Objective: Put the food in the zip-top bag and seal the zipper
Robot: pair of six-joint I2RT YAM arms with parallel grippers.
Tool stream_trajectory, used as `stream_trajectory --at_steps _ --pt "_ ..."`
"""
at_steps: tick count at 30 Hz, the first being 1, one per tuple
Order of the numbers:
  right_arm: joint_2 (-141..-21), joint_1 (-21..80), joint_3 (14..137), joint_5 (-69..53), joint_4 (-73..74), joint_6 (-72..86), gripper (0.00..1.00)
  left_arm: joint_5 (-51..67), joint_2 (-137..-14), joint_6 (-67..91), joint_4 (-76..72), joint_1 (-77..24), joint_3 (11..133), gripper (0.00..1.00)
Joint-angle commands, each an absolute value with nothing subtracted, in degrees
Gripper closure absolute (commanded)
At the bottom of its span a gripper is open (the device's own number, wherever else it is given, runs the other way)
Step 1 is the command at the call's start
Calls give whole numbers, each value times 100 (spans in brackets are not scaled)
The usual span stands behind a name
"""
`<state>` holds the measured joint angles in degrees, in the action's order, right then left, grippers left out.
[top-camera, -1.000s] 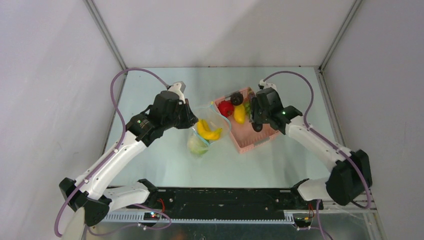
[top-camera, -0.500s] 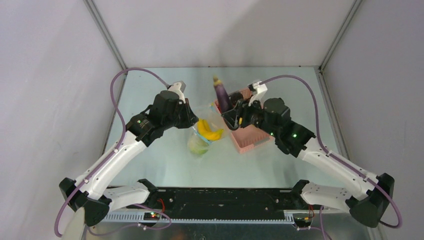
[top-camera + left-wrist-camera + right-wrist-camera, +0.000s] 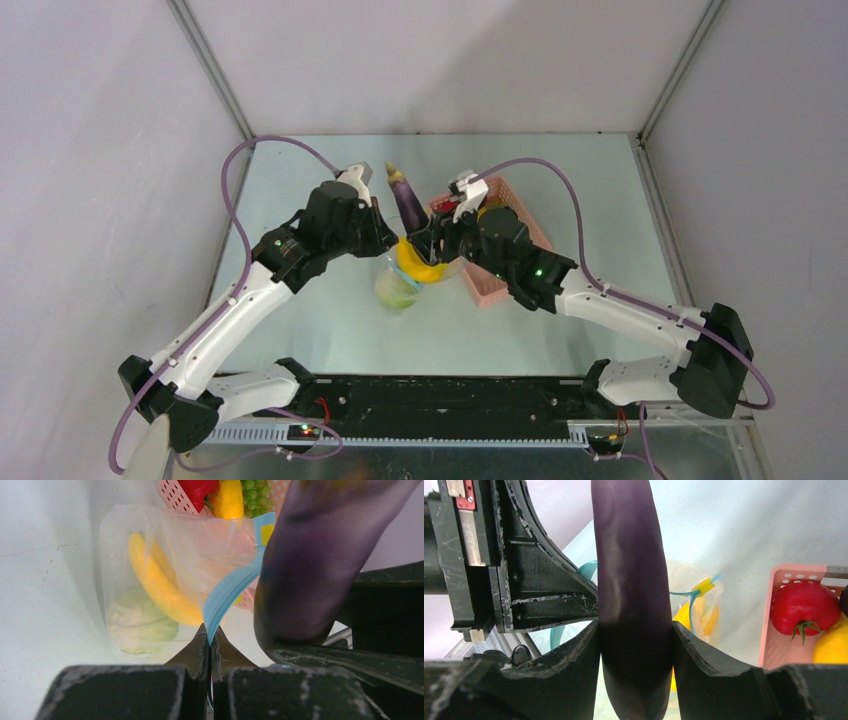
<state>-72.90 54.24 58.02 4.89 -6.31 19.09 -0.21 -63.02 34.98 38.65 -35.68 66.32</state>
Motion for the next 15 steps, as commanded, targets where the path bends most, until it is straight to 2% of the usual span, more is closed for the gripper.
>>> stream_trajectory --at_steps 1,7,15 --pt "-7343 5644 5830 966 -929 1704 77 31 -6280 3481 3669 -3524 6633 100" --pt "-7548 5804 5836 1036 -991 1586 68 18 -6265 3472 3702 -3524 6656 100" --pt "-7646 5859 5835 1046 -859 1535 49 23 -6246 3463 3702 -3522 6653 100"
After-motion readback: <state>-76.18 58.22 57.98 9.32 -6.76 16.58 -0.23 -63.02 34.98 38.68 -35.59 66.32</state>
